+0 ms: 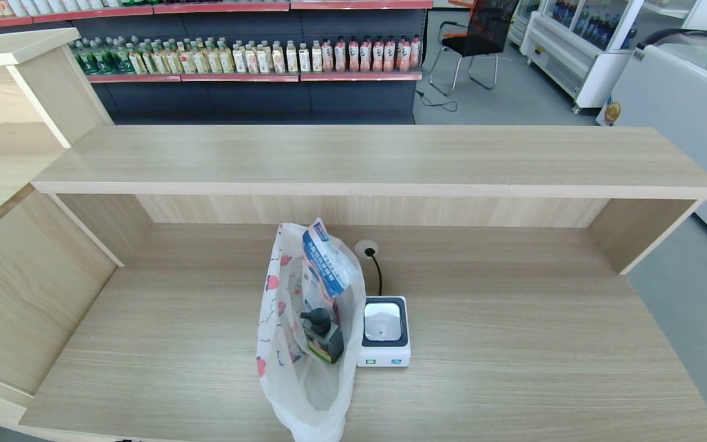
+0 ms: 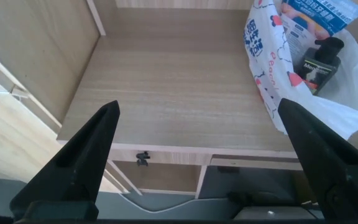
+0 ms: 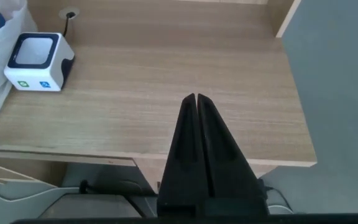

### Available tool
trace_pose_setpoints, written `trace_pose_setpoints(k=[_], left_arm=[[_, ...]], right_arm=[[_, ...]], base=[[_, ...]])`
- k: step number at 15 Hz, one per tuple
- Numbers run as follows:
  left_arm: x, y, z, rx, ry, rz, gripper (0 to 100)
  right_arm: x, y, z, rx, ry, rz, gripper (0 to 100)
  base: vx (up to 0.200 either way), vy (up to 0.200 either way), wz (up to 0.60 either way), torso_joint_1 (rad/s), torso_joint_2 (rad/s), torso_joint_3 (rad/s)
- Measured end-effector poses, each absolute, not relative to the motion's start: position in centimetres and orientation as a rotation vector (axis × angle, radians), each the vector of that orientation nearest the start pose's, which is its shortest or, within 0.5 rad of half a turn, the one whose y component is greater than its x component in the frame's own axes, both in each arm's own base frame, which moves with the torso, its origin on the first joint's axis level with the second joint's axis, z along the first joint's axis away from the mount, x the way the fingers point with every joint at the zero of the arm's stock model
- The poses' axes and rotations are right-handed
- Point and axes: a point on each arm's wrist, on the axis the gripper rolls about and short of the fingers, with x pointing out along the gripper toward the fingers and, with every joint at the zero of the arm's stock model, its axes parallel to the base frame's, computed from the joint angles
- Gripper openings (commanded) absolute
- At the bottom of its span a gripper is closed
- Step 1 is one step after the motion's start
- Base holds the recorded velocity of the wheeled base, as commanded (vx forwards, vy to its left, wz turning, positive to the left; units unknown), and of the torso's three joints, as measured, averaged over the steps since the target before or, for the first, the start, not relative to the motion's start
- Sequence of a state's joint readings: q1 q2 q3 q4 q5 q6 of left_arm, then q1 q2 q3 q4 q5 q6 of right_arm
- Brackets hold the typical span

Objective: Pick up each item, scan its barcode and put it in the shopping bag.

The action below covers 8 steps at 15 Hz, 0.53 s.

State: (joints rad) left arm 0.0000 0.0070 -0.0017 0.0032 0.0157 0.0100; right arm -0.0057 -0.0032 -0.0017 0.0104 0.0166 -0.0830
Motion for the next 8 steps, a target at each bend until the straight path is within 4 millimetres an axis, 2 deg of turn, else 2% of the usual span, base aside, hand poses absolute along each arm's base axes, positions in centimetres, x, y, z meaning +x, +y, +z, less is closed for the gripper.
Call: trace_pose_setpoints(k=[8], left_arm=[[-2.29,0.04,7.56,0.008,0.002,0.016,100]], right_arm=[[-2.32,0.05,7.48,-0.081,0.006,0.011,0]], base=[[0.0,0.0,0.0,0.0,0.0,0.0]])
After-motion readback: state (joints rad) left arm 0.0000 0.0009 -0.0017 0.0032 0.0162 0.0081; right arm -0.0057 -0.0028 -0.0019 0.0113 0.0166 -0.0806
